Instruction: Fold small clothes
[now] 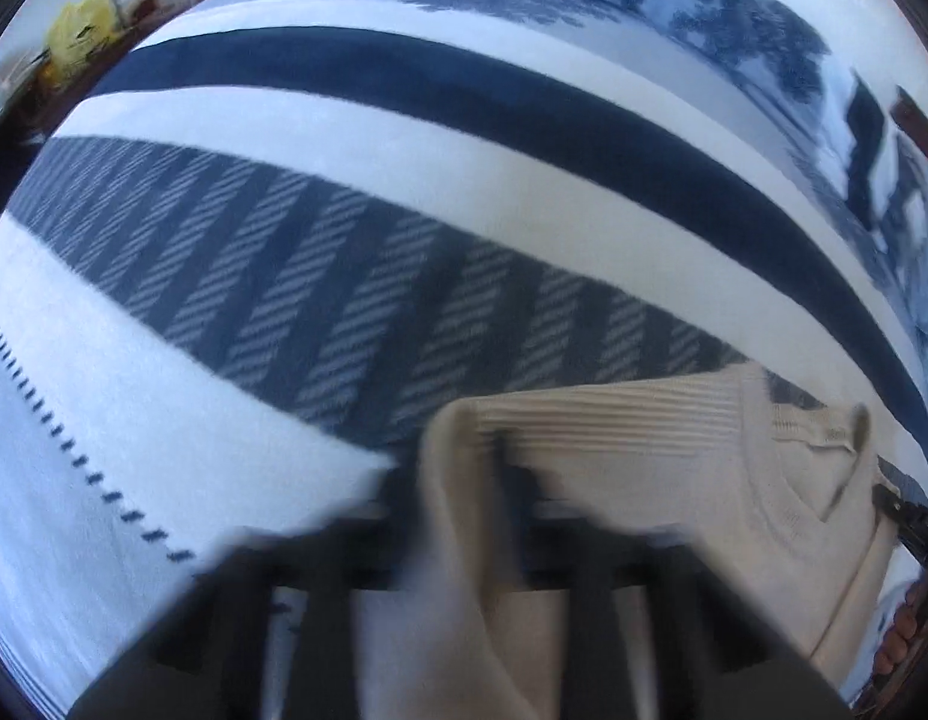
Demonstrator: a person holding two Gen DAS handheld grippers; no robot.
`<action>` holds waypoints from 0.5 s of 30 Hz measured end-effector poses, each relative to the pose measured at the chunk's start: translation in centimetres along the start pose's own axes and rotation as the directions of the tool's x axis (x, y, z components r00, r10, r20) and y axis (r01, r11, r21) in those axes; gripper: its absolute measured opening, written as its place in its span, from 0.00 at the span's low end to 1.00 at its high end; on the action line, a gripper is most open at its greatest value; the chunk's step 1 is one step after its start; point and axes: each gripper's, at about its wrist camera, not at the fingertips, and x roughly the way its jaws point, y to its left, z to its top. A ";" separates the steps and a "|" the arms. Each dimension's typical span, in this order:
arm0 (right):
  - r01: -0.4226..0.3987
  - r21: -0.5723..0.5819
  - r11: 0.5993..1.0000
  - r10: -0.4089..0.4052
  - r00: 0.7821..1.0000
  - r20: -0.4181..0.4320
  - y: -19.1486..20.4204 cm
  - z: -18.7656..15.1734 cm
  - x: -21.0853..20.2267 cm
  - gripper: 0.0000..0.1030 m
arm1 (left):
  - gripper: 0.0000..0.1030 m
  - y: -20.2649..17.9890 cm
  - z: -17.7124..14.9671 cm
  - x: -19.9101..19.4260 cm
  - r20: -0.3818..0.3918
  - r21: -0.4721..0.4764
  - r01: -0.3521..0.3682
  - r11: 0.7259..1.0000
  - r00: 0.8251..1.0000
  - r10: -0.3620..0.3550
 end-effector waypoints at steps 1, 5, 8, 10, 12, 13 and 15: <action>0.007 -0.004 1.000 -0.007 1.000 0.006 0.0 -0.1 0.1 0.09 | 0.06 0.1 0.1 -0.5 0.006 -0.001 -0.002 1.000 1.000 0.002; 0.048 0.007 0.999 -0.048 0.997 0.056 0.0 -0.2 -1.8 0.05 | 0.05 1.3 -0.1 -4.7 0.080 -0.029 0.036 0.999 0.996 -0.034; 0.009 0.014 1.000 -0.010 0.993 0.116 0.0 -1.0 -5.6 0.05 | 0.05 2.1 -1.0 -8.8 0.115 -0.023 0.075 0.997 0.991 -0.072; -0.010 -0.015 1.000 0.012 0.989 0.146 0.4 -2.3 -8.5 0.05 | 0.05 2.4 -2.8 -13.0 0.157 -0.010 0.128 0.992 0.980 -0.125; -0.024 -0.047 0.999 0.031 0.984 0.173 0.9 -4.7 -11.7 0.05 | 0.05 2.8 -5.2 -17.0 0.195 0.017 0.167 0.986 0.967 -0.167; -0.028 -0.065 0.998 0.039 0.983 0.178 1.2 -6.5 -13.4 0.05 | 0.05 3.0 -6.6 -19.0 0.212 0.025 0.180 0.983 0.960 -0.181; -0.046 -0.098 0.994 0.065 0.978 0.199 1.6 -9.8 -16.2 0.05 | 0.05 3.9 -10.5 -22.9 0.253 0.061 0.189 0.980 0.947 -0.199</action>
